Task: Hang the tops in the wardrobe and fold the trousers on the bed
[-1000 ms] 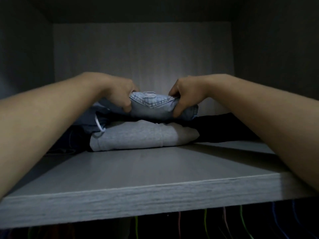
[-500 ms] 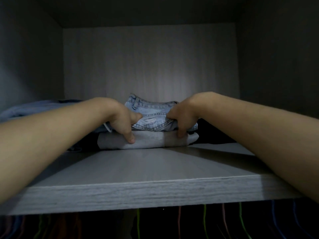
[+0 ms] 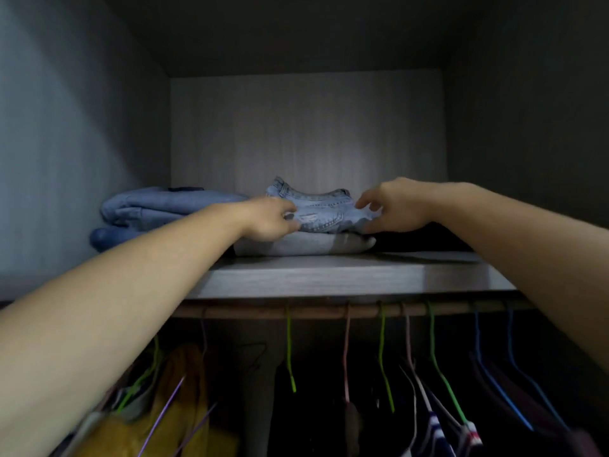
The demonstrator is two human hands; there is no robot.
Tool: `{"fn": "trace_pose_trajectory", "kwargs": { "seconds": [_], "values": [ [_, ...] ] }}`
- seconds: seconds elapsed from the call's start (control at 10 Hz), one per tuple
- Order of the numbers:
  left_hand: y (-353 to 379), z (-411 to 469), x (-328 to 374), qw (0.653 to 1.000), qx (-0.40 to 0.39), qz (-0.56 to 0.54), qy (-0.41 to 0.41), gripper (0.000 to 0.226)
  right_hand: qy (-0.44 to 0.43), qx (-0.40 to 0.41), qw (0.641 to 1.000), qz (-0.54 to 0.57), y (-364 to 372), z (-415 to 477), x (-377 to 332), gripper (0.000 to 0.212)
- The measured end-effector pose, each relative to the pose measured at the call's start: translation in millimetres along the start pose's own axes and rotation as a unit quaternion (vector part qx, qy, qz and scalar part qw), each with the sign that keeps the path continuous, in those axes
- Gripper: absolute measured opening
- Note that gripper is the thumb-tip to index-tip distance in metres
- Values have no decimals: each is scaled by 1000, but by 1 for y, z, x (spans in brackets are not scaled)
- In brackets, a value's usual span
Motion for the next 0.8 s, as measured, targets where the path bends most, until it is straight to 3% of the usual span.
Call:
{"fn": "trace_pose_trajectory", "kwargs": {
  "seconds": [0.2, 0.4, 0.7, 0.8],
  "values": [
    [-3, -56, 21, 994, 101, -13, -32, 44, 3, 69, 995, 76, 13, -62, 5, 44],
    [-4, -104, 25, 982, 139, -37, -121, 58, 33, 146, 981, 119, 12, -117, 16, 39],
    [-4, -203, 57, 974, 204, 61, -76, 58, 54, 196, 976, 79, -2, -226, -20, 46],
    [17, -242, 52, 974, 195, 78, -83, 61, 16, 279, 948, 151, -19, -272, -56, 40]
  ]
}}
Point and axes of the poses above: each hand's wrist, its own z-axis towards the middle knuckle, its own y-axis out of the palm, x = y × z, the point moved 8 cm from there along z, towards the middle knuckle, and after that the axes turned 5 degrees about z, right-handed, at the moved point
